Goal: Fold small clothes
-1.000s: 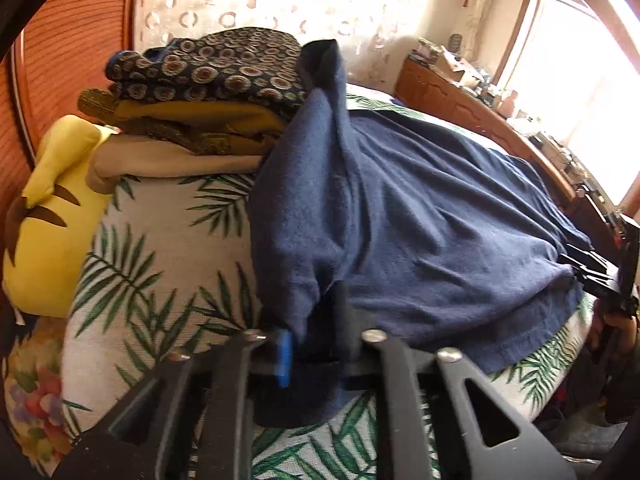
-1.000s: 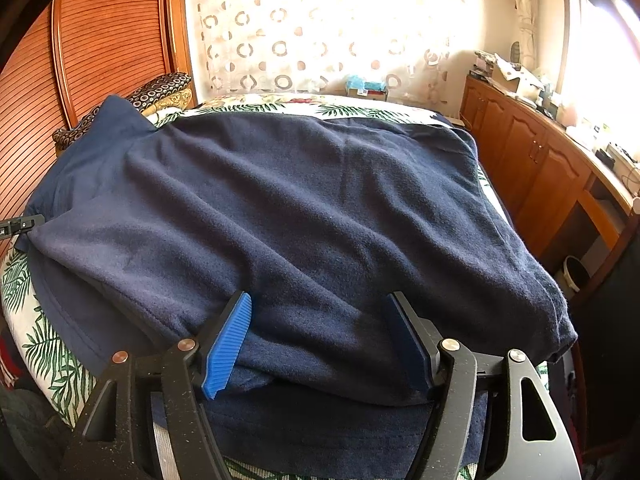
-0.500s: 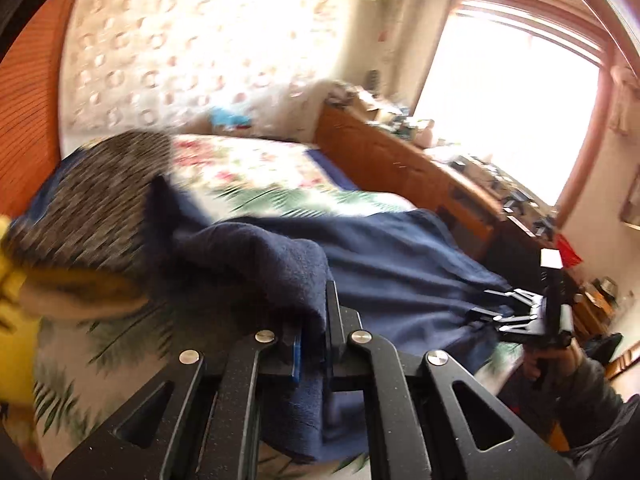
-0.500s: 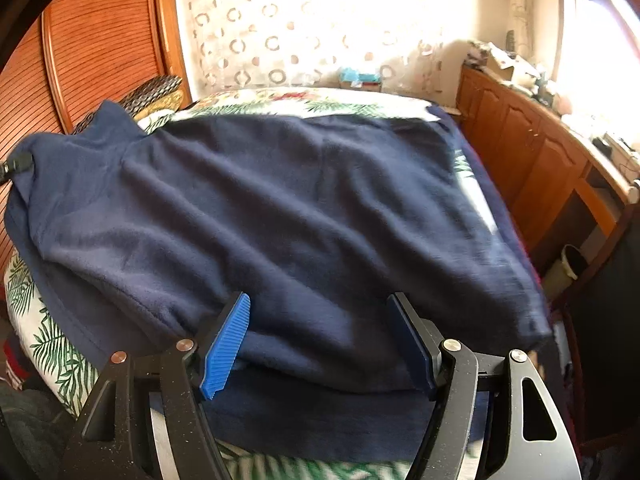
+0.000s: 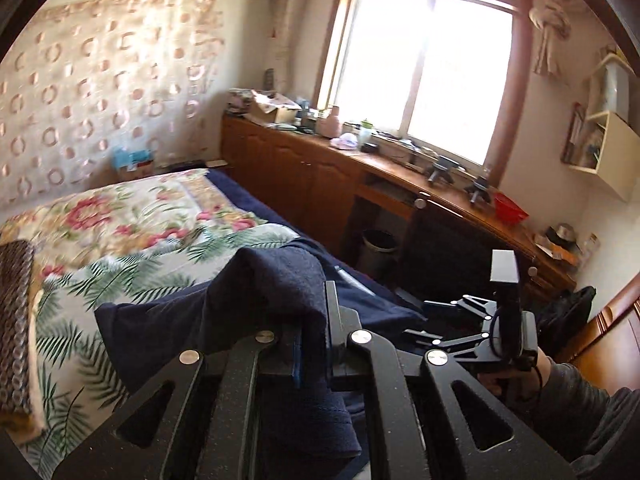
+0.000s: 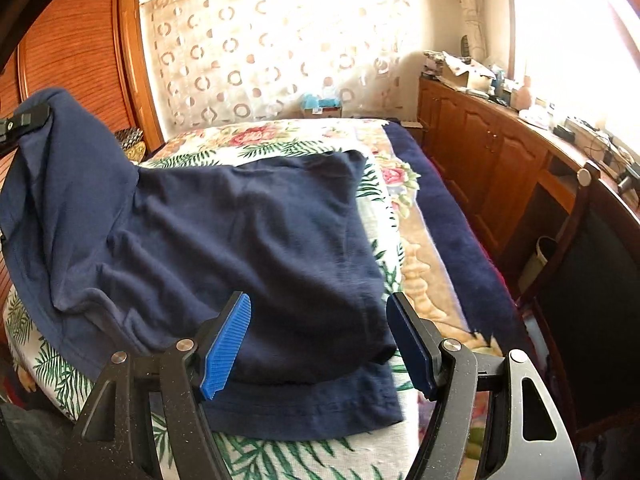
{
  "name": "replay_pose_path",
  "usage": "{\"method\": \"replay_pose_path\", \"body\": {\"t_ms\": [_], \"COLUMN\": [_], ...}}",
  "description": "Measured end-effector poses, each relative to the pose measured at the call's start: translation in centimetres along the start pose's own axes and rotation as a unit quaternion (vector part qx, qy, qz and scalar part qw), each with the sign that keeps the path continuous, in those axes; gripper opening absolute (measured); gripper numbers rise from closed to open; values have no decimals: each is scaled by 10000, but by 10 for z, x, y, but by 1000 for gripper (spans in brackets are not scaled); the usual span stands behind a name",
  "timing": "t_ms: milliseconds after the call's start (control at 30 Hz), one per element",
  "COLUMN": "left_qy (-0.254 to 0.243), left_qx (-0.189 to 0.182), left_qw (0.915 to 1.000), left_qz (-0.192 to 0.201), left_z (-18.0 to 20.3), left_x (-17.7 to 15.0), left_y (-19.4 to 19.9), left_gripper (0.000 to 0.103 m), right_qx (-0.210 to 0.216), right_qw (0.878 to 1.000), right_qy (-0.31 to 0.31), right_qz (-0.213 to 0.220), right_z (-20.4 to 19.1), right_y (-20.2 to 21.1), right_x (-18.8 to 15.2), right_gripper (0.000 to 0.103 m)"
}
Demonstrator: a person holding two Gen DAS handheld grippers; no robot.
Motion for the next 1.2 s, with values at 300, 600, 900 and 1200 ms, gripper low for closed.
{"method": "replay_pose_path", "body": {"t_ms": [300, 600, 900, 1200], "left_qy": [-58, -312, -137, 42], "left_qx": [-270, 308, 1076, 1631], "left_qw": [9988, 9980, 9937, 9864], "left_qz": [-396, -453, -293, -221], "left_z": [27, 10, -45, -91], "left_x": [0, -22, -42, -58], "left_y": [-35, -23, 19, 55], "left_gripper": [31, 61, 61, 61], "right_qx": [-9, 24, 397, 1009], "right_qw": [9999, 9999, 9987, 9923], "right_qy": [-88, -12, 302, 720], "right_qz": [96, 109, 106, 26], "right_z": [5, 3, -33, -94], "right_y": [9, 4, -23, -67], "right_x": [-4, 3, 20, 32], "right_gripper": [72, 72, 72, 72]}}
Point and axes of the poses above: each gripper's, at about its wrist camera, not at the fingertips, and y roughly against the way its jaws point, z to its right, x to its top, the point moved 4 cm from there along -y, roughly the way its jaws point, and after that the axes turned 15 degrees about z, right-handed, at the moved point
